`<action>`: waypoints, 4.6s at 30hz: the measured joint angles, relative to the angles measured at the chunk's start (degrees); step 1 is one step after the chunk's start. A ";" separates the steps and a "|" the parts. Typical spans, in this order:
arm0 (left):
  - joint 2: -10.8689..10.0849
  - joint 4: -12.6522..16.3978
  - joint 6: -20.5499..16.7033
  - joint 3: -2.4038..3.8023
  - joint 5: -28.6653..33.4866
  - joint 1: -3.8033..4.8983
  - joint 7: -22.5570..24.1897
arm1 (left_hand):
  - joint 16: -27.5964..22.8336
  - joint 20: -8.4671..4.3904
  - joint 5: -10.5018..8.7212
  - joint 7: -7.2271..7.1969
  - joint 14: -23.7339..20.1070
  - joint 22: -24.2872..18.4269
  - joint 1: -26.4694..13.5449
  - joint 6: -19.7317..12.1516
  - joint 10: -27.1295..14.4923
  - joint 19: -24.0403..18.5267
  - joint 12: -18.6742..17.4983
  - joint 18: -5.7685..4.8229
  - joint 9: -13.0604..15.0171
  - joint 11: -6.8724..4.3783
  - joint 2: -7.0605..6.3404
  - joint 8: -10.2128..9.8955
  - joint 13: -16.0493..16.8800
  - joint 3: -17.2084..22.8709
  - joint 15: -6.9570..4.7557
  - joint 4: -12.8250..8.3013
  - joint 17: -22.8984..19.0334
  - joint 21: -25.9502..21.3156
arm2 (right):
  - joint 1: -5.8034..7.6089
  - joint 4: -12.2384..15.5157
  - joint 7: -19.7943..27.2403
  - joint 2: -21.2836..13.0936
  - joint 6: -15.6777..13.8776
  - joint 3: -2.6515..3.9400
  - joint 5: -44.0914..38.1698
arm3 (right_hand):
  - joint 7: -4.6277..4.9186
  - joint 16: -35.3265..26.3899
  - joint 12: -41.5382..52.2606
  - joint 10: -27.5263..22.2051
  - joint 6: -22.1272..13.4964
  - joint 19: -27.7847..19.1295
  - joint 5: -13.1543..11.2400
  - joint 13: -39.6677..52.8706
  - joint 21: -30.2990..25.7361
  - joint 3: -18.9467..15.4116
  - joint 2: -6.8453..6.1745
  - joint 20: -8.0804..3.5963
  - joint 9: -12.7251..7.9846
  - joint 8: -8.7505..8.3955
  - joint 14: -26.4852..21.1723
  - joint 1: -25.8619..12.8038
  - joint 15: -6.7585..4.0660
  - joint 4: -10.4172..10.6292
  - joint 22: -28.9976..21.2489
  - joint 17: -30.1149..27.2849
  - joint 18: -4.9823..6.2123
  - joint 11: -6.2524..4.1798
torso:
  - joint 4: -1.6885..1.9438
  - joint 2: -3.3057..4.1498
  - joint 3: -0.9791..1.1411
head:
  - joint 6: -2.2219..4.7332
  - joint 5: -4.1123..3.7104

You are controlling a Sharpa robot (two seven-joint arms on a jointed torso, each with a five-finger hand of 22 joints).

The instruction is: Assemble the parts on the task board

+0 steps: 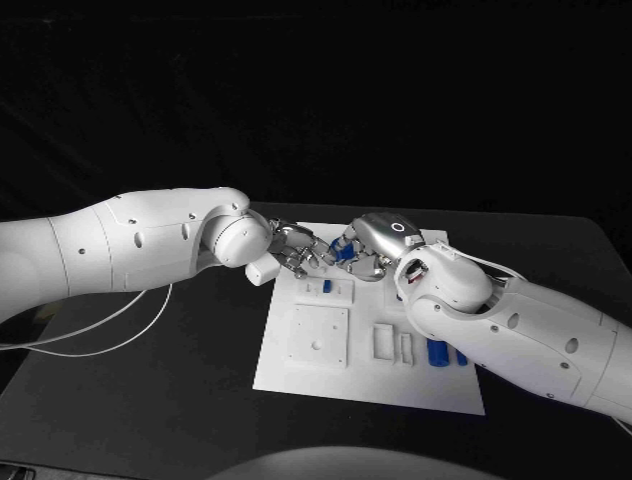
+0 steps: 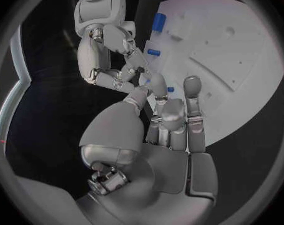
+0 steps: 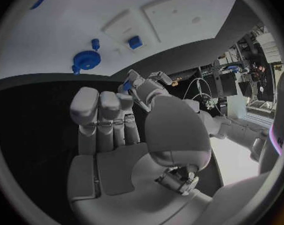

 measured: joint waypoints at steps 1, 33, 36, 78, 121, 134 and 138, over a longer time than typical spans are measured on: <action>-0.05 -0.03 0.11 -0.04 0.13 -0.02 0.04 | 0.00 0.00 -0.57 -0.31 0.00 0.00 -0.56 0.29 -0.14 0.00 0.00 0.00 0.08 0.14 -0.23 -0.43 0.11 -0.64 0.00 0.65 -0.04 0.00 | 0.01 0.00 0.00 -0.04 -0.09 0.02 0.00 | 0.00 0.00 0.00 0.00 0.00 0.00 0.00 0.00 0.00 0.01 0.00 0.00 0.00 0.00 0.00 0.00 0.00 0.01 0.00 0.00 0.00 0.00 | 0.00 0.00 0.00 | 0.00 0.00; -4.59 -4.30 19.55 -0.02 3.38 -0.01 11.65 | -3.33 -0.11 -3.62 1.41 -4.31 0.02 5.47 -4.85 -7.00 -1.37 2.61 -0.93 -16.10 0.74 -3.37 2.10 1.20 -16.30 0.38 11.99 -3.94 -4.22 | -2.74 7.91 8.69 -9.80 -8.68 3.71 13.24 | -0.09 0.00 -0.45 0.22 0.05 -0.01 0.90 0.68 -0.23 -3.46 0.15 -0.43 0.01 0.15 0.24 -0.17 -0.24 0.36 0.00 -0.02 0.00 -0.20 | -0.08 0.00 -0.02 | 1.27 0.04; -4.57 -4.09 21.32 -0.03 3.35 -0.03 14.74 | -2.92 -0.22 -0.51 0.81 -4.51 0.02 6.86 -2.96 -7.15 -1.48 2.91 -0.92 -16.05 0.57 -1.98 0.58 1.05 -16.24 0.19 10.16 -3.94 -4.22 | -3.31 8.63 9.99 -10.58 -8.96 4.85 16.40 | -0.12 0.00 -0.45 0.22 0.08 -0.01 2.08 0.79 -0.43 -4.91 0.92 -0.43 0.01 0.15 0.24 -0.46 -0.24 0.20 0.00 0.03 0.00 -0.20 | -0.08 0.00 -0.02 | 1.51 0.04; -3.53 -3.74 23.99 -0.09 -1.78 -0.18 26.88 | -0.22 -0.95 -4.19 -2.25 -3.97 0.00 -1.25 1.58 -5.63 -1.95 3.57 -1.54 26.97 -0.23 -3.04 2.77 0.45 -20.90 -0.34 11.70 -1.80 -2.66 | -7.49 12.67 15.06 -14.46 -5.97 9.93 30.37 | -0.26 -0.23 -0.67 0.11 -0.17 -0.01 4.22 1.11 -0.74 -8.19 3.15 -0.41 0.01 -0.04 0.23 -0.44 -0.23 -1.84 0.00 0.39 0.00 -0.09 | 0.01 -0.01 -0.02 | 2.58 -0.73; -1.46 -3.32 22.28 -0.11 -4.34 -0.44 27.24 | -0.45 -1.03 -3.11 -2.23 -3.98 0.02 0.88 1.59 -5.96 -1.86 3.57 -1.52 26.49 -0.41 -0.91 0.71 0.42 -20.69 -0.33 10.11 -2.70 -2.66 | -7.63 12.86 15.39 -12.29 -5.44 10.29 30.95 | -0.48 -0.46 -0.67 0.09 -0.15 -0.01 4.45 1.19 -0.74 -8.66 3.44 -0.40 0.01 0.11 0.23 -0.61 -0.22 -2.31 0.00 0.50 0.00 -0.08 | 0.01 0.00 -0.04 | 2.47 -0.53; -1.33 -3.30 22.10 -0.08 -4.04 -0.44 27.73 | -0.45 -1.03 4.55 -2.40 -4.19 0.01 3.29 1.41 -6.25 -1.86 3.57 -1.51 25.32 -0.33 1.82 -0.18 0.08 -17.25 -0.54 5.87 -2.75 -2.67 | -7.65 12.46 15.39 -12.10 -5.12 10.27 30.88 | -0.49 -0.45 -0.67 0.09 -0.15 -0.01 4.45 1.24 -0.74 -8.73 3.43 -0.40 0.01 -0.02 0.23 -0.61 -0.22 -2.38 0.00 0.51 0.00 -0.08 | 0.03 0.00 -0.03 | 2.34 -0.46; -1.33 -3.31 22.10 -0.10 -3.69 -0.44 27.85 | -0.45 -1.04 4.84 -2.39 -4.19 0.01 3.33 1.39 -6.26 -1.88 3.33 -1.51 25.33 -0.32 2.36 -0.29 -0.01 -16.24 -0.53 4.85 -2.76 -2.67 | -7.64 12.29 15.38 -12.00 -5.10 10.28 30.86 | -0.49 -0.45 -0.67 0.09 -0.16 -0.01 4.44 1.24 -0.74 -8.73 3.43 -0.40 0.01 0.04 0.22 -0.61 -0.22 -2.39 0.00 0.51 0.00 -0.07 | 0.02 0.00 -0.03 | 2.31 -0.55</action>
